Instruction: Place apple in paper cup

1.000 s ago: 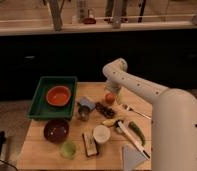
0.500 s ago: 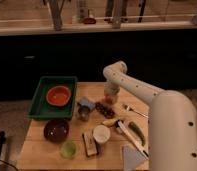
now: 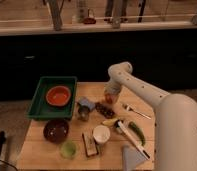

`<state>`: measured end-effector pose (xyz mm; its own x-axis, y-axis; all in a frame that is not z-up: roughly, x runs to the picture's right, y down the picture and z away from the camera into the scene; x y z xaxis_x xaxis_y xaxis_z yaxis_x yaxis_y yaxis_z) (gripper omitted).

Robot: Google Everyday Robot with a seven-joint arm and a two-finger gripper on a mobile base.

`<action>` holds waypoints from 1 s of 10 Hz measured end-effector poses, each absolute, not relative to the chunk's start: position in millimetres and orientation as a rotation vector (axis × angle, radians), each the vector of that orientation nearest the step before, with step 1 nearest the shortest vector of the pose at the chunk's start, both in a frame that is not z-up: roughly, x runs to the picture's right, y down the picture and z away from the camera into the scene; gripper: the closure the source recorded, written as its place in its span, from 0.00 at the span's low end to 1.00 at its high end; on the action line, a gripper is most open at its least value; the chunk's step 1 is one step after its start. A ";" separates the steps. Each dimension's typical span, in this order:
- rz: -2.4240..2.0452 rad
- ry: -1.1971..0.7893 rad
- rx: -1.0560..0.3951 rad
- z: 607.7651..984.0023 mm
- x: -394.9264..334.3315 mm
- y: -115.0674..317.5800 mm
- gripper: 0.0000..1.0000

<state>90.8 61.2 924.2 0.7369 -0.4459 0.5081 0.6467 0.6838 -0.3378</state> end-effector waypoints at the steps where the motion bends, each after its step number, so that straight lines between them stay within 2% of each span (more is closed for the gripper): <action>1: -0.644 -0.436 -0.511 917.3 88.0 56.3 1.00; 6: -0.728 -0.542 -0.462 885.0 72.5 33.2 1.00; 10: -0.785 -0.588 -0.442 844.3 66.5 15.8 1.00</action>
